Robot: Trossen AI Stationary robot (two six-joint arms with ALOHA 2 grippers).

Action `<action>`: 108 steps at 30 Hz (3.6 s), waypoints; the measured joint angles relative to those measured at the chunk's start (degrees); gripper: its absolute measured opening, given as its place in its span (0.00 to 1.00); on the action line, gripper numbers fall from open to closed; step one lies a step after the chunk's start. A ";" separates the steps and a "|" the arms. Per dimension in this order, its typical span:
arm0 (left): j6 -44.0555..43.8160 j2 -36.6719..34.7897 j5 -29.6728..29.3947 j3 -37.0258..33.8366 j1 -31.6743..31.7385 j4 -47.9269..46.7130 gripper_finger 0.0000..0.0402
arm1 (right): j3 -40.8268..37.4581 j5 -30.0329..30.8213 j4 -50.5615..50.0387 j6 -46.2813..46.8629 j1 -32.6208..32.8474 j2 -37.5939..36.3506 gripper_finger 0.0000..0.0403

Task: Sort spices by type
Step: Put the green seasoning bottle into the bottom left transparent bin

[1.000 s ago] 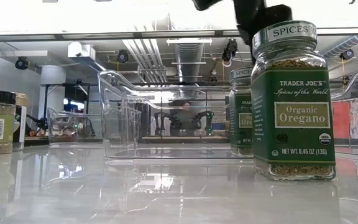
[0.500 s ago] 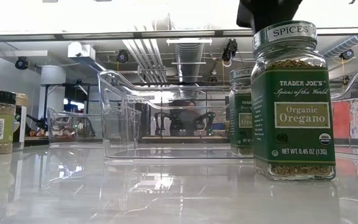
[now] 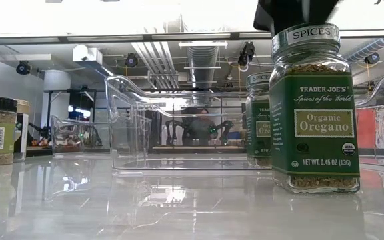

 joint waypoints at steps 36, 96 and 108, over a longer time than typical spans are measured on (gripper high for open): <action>-1.13 -5.65 -6.43 -0.09 0.00 -0.17 0.52 | 18.68 7.56 -2.44 -6.00 -7.82 1.55 0.50; -2.73 -5.95 -6.38 -0.13 -0.02 -0.19 0.52 | 11.45 -0.70 -10.91 -16.94 -15.19 7.74 0.51; -2.70 -5.87 -6.38 -0.13 -0.02 -0.18 0.52 | 11.45 -0.70 -10.89 -15.27 -15.19 7.74 0.56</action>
